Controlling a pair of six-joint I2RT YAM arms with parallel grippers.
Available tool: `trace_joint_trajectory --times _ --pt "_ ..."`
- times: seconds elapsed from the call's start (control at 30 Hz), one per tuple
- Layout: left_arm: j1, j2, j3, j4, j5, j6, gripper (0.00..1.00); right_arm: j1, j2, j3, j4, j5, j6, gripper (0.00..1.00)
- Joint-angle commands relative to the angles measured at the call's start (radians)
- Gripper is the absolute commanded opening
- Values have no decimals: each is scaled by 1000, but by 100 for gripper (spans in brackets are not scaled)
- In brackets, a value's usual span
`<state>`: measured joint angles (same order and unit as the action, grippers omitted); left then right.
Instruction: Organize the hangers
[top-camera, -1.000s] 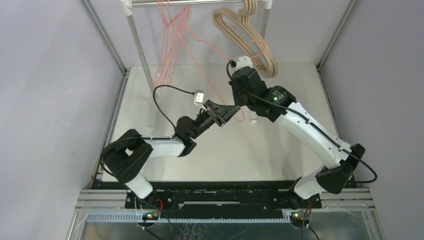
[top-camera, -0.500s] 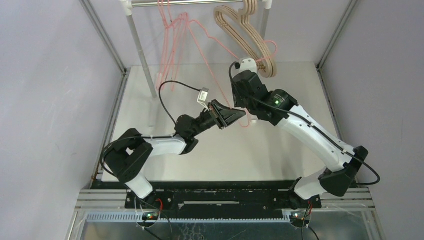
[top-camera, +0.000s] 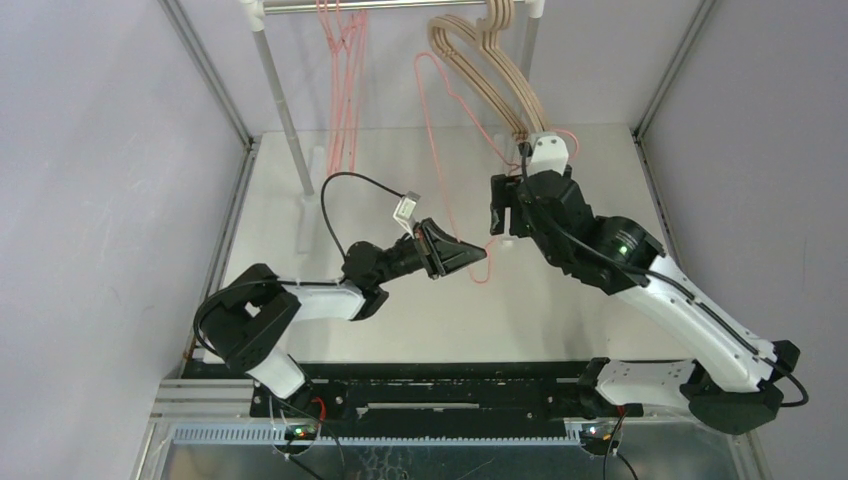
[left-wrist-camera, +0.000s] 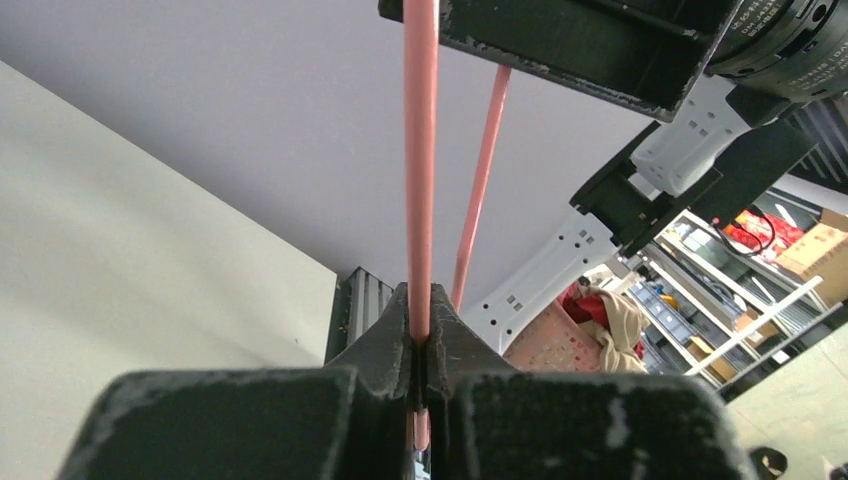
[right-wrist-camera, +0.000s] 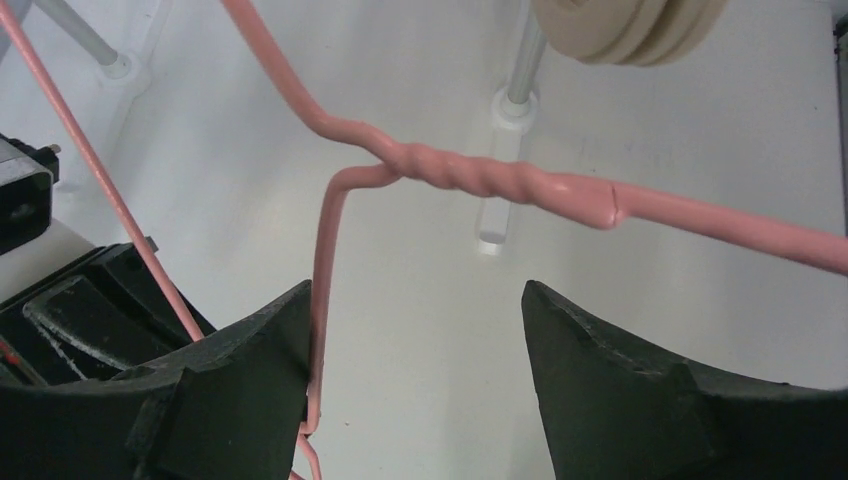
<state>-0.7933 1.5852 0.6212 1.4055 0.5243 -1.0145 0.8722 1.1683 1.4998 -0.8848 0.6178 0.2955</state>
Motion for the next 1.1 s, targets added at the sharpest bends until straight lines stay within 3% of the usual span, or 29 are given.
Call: trace_joint_trajectory --times 0.0,0.3,0.5,1.07 --pt "22 -37 17 46 17 -21 0 19 -94 -9 -32 106 23 80" --pt "57 -42 36 48 8 -69 0 64 -283 -50 -79 199 41 86" --pt "64 -51 25 47 -20 -85 0 68 -413 -75 -24 185 12 88" --pt "71 29 279 51 -62 -261 0 51 -398 -79 14 187 -41 88"
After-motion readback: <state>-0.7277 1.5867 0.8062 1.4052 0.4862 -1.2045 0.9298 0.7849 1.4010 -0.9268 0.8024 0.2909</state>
